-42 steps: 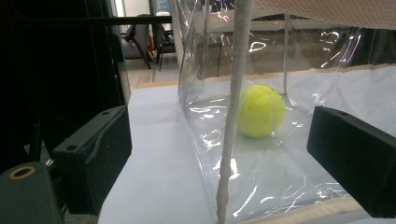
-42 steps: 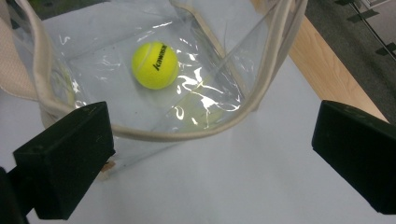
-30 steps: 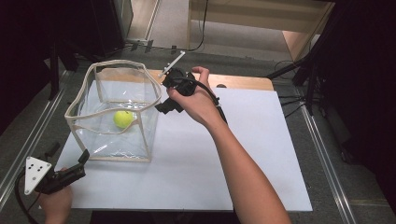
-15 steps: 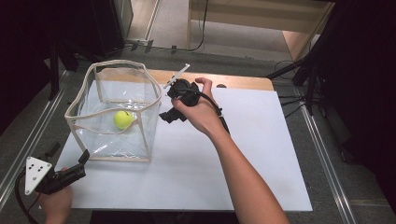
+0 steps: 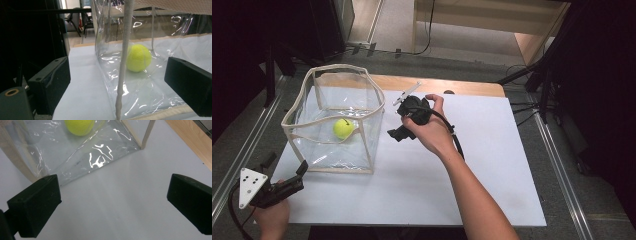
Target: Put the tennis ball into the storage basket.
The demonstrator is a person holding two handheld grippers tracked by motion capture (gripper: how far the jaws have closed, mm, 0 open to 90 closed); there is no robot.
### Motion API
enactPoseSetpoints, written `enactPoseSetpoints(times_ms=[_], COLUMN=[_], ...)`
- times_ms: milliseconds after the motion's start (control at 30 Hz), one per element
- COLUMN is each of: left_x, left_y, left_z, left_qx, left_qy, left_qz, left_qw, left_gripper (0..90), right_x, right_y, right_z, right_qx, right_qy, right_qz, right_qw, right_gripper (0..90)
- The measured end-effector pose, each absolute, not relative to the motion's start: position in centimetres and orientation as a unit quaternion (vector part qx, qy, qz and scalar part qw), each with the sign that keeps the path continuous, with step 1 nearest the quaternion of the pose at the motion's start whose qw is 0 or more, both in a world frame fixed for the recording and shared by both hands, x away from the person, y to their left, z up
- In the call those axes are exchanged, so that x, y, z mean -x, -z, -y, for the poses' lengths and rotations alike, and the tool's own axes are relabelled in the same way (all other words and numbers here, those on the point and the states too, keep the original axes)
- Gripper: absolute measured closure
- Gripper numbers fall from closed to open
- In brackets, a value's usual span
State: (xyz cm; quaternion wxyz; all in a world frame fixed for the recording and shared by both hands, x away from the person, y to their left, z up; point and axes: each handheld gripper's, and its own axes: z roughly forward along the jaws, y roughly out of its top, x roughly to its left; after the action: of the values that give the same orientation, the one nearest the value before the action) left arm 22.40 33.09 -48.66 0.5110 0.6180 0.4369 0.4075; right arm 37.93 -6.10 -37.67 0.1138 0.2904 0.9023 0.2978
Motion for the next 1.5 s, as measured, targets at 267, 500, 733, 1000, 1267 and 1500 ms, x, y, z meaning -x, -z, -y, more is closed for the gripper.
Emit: enactPoseSetpoints(times_ms=[267,500,733,1000,1267,1500], left_x=[-22.4,-22.4,-22.4,-22.4,-22.4,-22.4], left_y=[48.7,48.7,48.7,48.7,48.7,48.7], left_z=[-33.1,-33.0,-33.0,-33.0,-33.0,-33.0], left_qx=[-0.618,-0.619,-0.619,-0.619,-0.619,-0.62], left_qy=[-0.408,-0.409,-0.409,-0.409,-0.409,-0.408], left_qz=[-0.437,-0.437,-0.437,-0.437,-0.437,-0.438], left_qw=[0.511,0.508,0.508,0.508,0.508,0.507], left_gripper=[6.9,6.9,6.9,6.9,6.9,6.9], right_x=[-36.9,-35.9,-35.1,-33.9,-32.5,-31.2], right_y=[39.1,40.6,41.4,42.7,44.2,45.2], right_z=[7.1,8.3,9.4,11.1,13.0,15.0], right_qx=[-0.296,-0.304,-0.313,-0.327,-0.348,-0.361], right_qy=[-0.299,-0.306,-0.314,-0.323,-0.335,-0.353], right_qz=[-0.9,-0.895,-0.889,-0.879,-0.866,-0.852], right_qw=[0.114,0.115,0.118,0.124,0.128,0.136], right_gripper=[0.0,0.0,0.0,0.0,0.0,0.0])
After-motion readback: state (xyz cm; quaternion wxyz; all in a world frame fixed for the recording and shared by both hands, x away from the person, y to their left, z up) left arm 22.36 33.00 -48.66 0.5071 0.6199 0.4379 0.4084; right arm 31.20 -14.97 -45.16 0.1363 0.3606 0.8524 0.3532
